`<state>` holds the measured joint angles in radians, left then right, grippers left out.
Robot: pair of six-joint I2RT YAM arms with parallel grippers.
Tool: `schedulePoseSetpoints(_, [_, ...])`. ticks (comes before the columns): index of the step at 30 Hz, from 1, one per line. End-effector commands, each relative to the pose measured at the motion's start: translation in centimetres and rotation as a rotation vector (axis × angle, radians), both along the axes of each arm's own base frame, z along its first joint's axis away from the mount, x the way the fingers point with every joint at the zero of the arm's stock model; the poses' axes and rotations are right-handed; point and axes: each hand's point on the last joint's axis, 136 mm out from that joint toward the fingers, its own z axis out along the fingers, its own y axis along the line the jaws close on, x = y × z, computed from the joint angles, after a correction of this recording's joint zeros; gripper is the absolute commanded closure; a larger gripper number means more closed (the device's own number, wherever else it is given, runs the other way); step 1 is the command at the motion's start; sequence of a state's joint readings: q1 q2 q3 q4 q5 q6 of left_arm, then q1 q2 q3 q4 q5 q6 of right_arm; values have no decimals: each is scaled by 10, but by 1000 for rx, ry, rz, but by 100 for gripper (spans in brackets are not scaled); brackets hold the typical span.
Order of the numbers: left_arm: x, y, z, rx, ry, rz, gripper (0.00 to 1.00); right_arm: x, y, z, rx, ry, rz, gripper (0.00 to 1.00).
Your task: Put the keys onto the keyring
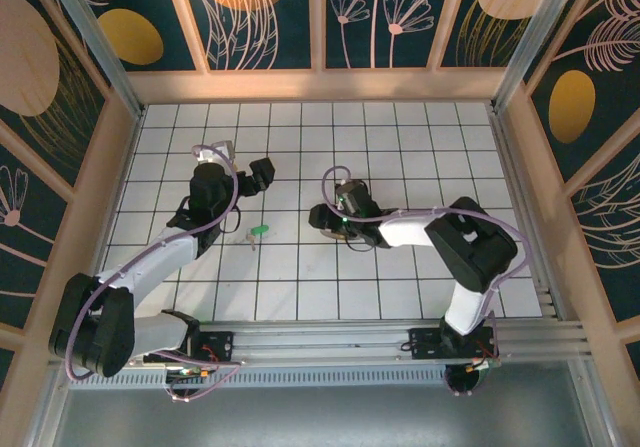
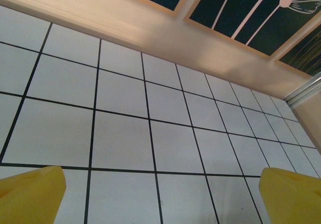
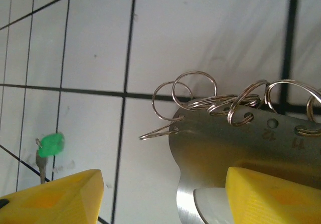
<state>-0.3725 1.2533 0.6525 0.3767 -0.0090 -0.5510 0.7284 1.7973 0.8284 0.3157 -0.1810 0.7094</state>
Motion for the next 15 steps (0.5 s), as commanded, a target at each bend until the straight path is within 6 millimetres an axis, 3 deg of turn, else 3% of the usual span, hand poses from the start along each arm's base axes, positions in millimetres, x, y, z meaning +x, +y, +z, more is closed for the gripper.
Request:
schedulePoseSetpoints(1, [4,-2,9,12,-15,0,1,6,21,-8,28,20,28,34])
schedulePoseSetpoints(6, [3,-2,8,23,-13,2,1,28,44,5,75,-21,48,34])
schedulePoseSetpoints(9, [1,0,9,32,-18,4,1,34,46,32,118,-73,55,34])
schedulePoseSetpoints(13, [-1,0,10,34,-13,-2,1,29,20,66,112,-146,24,33])
schedulePoseSetpoints(15, [-4,-2,11,25,-13,-11,1,23,-1,70,83,-160,0,32])
